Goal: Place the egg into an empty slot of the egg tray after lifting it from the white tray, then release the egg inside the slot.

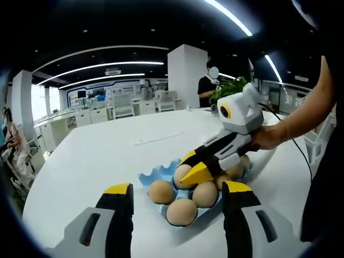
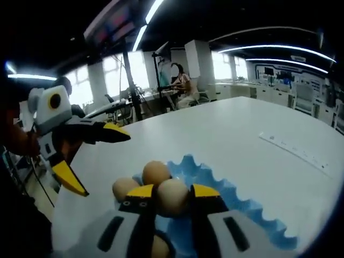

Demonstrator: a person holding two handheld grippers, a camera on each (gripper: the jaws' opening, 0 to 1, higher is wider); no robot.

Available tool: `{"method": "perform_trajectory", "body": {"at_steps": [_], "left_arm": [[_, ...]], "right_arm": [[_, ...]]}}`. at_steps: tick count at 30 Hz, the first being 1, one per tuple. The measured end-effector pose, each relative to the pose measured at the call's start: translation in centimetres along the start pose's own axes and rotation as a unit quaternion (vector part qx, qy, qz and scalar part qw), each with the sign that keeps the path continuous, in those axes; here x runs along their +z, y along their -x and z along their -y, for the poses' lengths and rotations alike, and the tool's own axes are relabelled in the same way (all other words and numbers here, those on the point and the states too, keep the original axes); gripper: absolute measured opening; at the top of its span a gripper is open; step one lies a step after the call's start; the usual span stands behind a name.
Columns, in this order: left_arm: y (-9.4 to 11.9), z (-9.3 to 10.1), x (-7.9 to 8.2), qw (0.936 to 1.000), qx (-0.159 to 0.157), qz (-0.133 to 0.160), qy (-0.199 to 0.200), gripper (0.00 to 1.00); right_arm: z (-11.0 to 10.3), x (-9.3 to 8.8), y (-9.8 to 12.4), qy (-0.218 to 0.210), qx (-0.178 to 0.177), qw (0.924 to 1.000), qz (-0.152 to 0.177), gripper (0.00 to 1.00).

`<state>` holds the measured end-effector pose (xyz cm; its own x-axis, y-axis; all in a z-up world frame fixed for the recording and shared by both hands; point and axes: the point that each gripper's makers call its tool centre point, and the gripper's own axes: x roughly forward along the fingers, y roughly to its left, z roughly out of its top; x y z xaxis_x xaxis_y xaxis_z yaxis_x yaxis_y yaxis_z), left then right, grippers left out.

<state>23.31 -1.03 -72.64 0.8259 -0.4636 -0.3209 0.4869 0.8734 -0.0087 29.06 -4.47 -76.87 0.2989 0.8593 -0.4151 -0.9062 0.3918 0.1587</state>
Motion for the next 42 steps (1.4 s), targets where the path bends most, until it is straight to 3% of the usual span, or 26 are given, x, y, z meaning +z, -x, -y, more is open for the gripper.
{"method": "perform_trajectory", "body": {"at_steps": [1, 2, 19, 28, 42], "left_arm": [[0.0, 0.0, 0.0, 1.0000, 0.000, 0.000, 0.000, 0.67], [0.0, 0.0, 0.0, 1.0000, 0.000, 0.000, -0.002, 0.67], [0.1, 0.0, 0.3, 1.0000, -0.001, 0.001, -0.006, 0.66], [0.2, 0.1, 0.5, 0.9999, -0.003, 0.006, -0.009, 0.66], [0.2, 0.4, 0.6, 0.9999, 0.000, 0.007, -0.008, 0.67]], "right_arm": [[-0.1, -0.4, 0.0, -0.023, 0.006, 0.9997, -0.010, 0.25], [0.2, -0.2, -0.1, 0.011, 0.000, 0.9999, -0.006, 0.25], [-0.6, -0.6, -0.1, 0.074, 0.020, 0.9969, -0.017, 0.25], [-0.5, -0.6, 0.3, 0.072, 0.013, 0.9972, -0.013, 0.27], [0.7, -0.7, 3.9, 0.054, -0.029, 0.9980, 0.016, 0.25]]}}
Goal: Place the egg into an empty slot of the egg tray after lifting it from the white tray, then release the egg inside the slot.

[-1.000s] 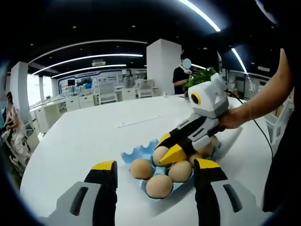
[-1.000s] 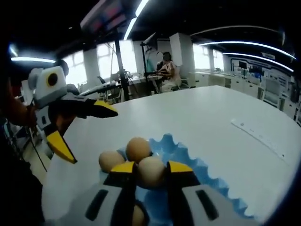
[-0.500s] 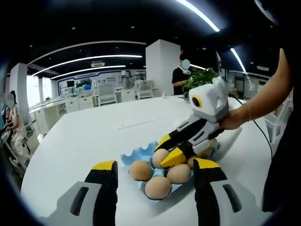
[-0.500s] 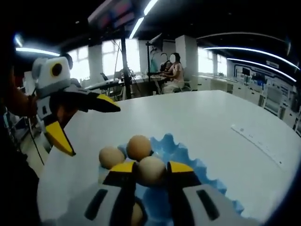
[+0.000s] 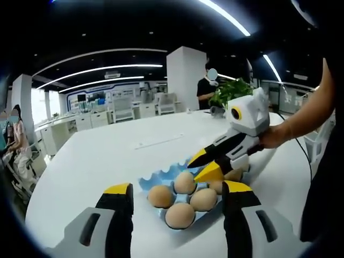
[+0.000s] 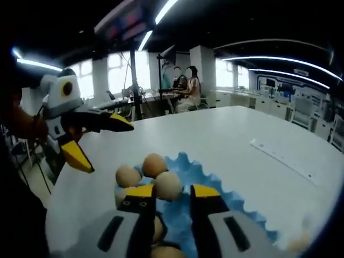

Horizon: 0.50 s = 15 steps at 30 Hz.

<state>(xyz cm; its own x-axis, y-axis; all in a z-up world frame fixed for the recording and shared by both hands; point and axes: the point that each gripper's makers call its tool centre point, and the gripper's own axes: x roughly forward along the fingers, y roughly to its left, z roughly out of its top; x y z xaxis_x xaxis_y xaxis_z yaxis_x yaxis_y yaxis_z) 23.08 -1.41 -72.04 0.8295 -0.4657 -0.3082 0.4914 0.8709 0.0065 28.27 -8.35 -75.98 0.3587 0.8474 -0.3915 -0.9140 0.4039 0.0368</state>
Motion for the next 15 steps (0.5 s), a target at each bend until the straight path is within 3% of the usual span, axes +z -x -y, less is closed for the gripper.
{"method": "perform_trajectory", "body": {"at_steps": [9, 15], "left_arm": [[-0.3, 0.7, 0.0, 1.0000, -0.009, 0.000, -0.002, 0.66], [-0.4, 0.7, 0.4, 1.0000, -0.006, 0.006, -0.004, 0.69]], "right_arm": [[2.9, -1.0, 4.0, -0.020, -0.062, 0.9978, 0.008, 0.24], [6.2, -3.1, 7.8, -0.056, -0.128, 0.9902, 0.008, 0.24]]}}
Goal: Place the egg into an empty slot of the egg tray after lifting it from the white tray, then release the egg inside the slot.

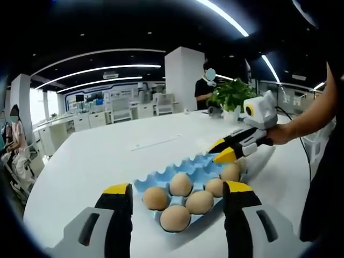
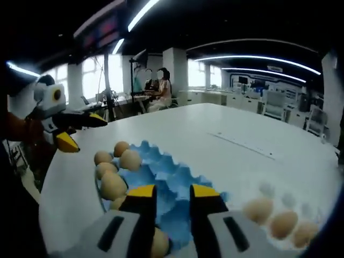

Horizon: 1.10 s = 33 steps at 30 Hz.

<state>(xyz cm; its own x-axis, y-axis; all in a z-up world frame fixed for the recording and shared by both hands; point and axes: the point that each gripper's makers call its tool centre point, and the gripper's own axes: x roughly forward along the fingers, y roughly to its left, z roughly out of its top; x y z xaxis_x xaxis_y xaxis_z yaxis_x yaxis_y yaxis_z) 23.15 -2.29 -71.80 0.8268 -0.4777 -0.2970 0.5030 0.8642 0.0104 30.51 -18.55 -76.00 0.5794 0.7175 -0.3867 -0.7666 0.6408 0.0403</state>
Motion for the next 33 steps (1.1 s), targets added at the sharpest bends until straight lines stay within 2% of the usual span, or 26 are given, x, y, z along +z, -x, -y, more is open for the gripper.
{"method": "perform_trajectory", "body": {"at_steps": [2, 9, 11, 13, 17, 22, 26, 27, 28, 29, 30, 32, 33], "left_arm": [[0.0, 0.1, 0.1, 1.0000, -0.001, -0.001, -0.001, 0.69], [0.0, 0.1, -0.1, 1.0000, -0.003, -0.005, -0.001, 0.68], [0.0, 0.0, 0.0, 1.0000, 0.001, -0.005, -0.006, 0.68], [0.0, 0.0, 0.1, 1.0000, -0.001, -0.002, -0.001, 0.68], [0.0, 0.0, 0.3, 1.0000, 0.001, -0.001, -0.004, 0.68], [-0.1, 0.1, 0.3, 1.0000, 0.000, -0.001, -0.004, 0.68], [0.0, 0.2, 0.5, 1.0000, 0.000, 0.002, -0.005, 0.68], [0.0, 0.2, 0.5, 1.0000, 0.001, 0.001, -0.005, 0.68], [0.0, 0.2, 0.5, 1.0000, 0.001, 0.000, -0.005, 0.68], [0.0, 0.2, 0.5, 1.0000, 0.001, -0.002, -0.004, 0.68], [0.0, 0.2, 0.5, 1.0000, 0.001, -0.001, -0.004, 0.67], [0.0, 0.3, 0.5, 1.0000, -0.001, -0.001, -0.005, 0.67], [0.0, 0.3, 0.6, 1.0000, -0.002, -0.001, -0.005, 0.67]], "right_arm": [[1.3, -0.2, 1.2, -0.020, -0.021, 0.9996, 0.005, 0.24], [5.3, -1.7, 5.4, -0.025, -0.087, 0.9959, 0.003, 0.24], [7.7, -2.2, 7.5, -0.027, -0.141, 0.9896, 0.010, 0.24], [9.2, -2.6, 8.9, -0.032, -0.175, 0.9840, 0.011, 0.24], [11.5, -3.4, 11.3, -0.040, -0.221, 0.9743, 0.009, 0.24], [12.7, -4.9, 12.6, -0.059, -0.240, 0.9690, -0.008, 0.24], [12.5, -5.4, 12.6, -0.047, -0.232, 0.9715, -0.015, 0.24], [12.0, -5.7, 12.4, -0.041, -0.223, 0.9737, -0.026, 0.25], [11.9, -5.5, 12.3, -0.016, -0.222, 0.9746, -0.027, 0.25], [11.7, -5.7, 12.2, -0.016, -0.219, 0.9750, -0.034, 0.26], [12.0, -6.0, 12.2, 0.004, -0.207, 0.9775, -0.042, 0.27], [12.0, -6.3, 12.2, 0.054, -0.191, 0.9776, -0.069, 0.26], [11.9, -6.2, 12.1, 0.046, -0.180, 0.9804, -0.066, 0.26]]}}
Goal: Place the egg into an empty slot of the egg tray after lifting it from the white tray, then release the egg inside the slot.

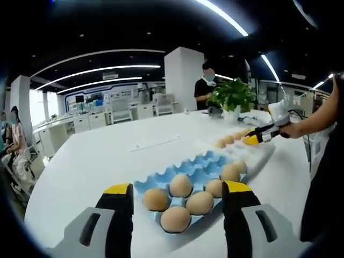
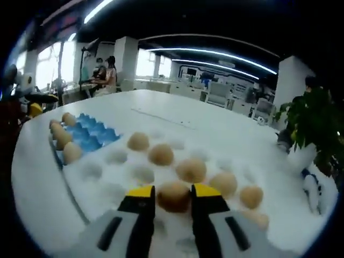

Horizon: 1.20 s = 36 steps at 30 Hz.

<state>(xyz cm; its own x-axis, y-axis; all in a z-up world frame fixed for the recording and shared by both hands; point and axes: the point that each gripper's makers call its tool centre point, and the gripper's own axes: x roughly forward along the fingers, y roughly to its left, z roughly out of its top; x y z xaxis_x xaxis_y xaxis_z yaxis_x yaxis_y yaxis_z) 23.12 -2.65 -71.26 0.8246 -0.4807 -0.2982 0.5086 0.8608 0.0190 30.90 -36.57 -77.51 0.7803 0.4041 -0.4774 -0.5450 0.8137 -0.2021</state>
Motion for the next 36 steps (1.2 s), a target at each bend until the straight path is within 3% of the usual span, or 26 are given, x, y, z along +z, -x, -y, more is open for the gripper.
{"method": "perform_trajectory", "body": {"at_steps": [1, 3, 7, 13, 17, 19, 20, 27, 36], "left_arm": [[0.0, 0.0, 0.0, 1.0000, 0.000, 0.000, 0.000, 0.67], [-0.1, 0.1, 0.1, 1.0000, -0.001, 0.000, 0.001, 0.67], [-0.1, 0.1, 0.4, 1.0000, -0.001, 0.004, 0.000, 0.67], [0.1, -0.1, 0.7, 0.9999, 0.005, 0.009, 0.002, 0.66], [0.2, -0.3, 0.8, 0.9999, 0.008, 0.009, 0.001, 0.66], [0.2, -0.4, 0.8, 0.9999, 0.009, 0.010, 0.002, 0.66], [0.2, -0.6, 0.6, 0.9999, 0.010, 0.010, 0.003, 0.66], [0.2, -0.8, 0.7, 0.9999, 0.011, 0.012, 0.005, 0.67], [0.4, -0.9, 0.3, 0.9999, 0.011, 0.009, 0.006, 0.67]], "right_arm": [[0.1, 0.0, 0.0, -0.013, 0.009, 0.9999, -0.003, 0.26], [0.1, -0.1, 0.0, 0.014, 0.037, 0.9991, -0.016, 0.25], [0.0, 0.1, -0.2, 0.002, 0.041, 0.9991, -0.013, 0.24], [-0.2, 0.4, 0.4, -0.020, 0.018, 0.9996, -0.013, 0.22], [0.7, 2.2, 1.3, -0.065, -0.001, 0.9976, 0.024, 0.22], [0.8, 3.2, 1.6, -0.102, 0.007, 0.9940, 0.040, 0.22], [1.1, 3.9, 1.8, -0.093, -0.002, 0.9944, 0.049, 0.22], [-0.8, 5.9, 1.3, -0.087, 0.026, 0.9938, 0.064, 0.22], [-3.0, 6.8, 0.3, -0.081, 0.055, 0.9926, 0.071, 0.21]]}}
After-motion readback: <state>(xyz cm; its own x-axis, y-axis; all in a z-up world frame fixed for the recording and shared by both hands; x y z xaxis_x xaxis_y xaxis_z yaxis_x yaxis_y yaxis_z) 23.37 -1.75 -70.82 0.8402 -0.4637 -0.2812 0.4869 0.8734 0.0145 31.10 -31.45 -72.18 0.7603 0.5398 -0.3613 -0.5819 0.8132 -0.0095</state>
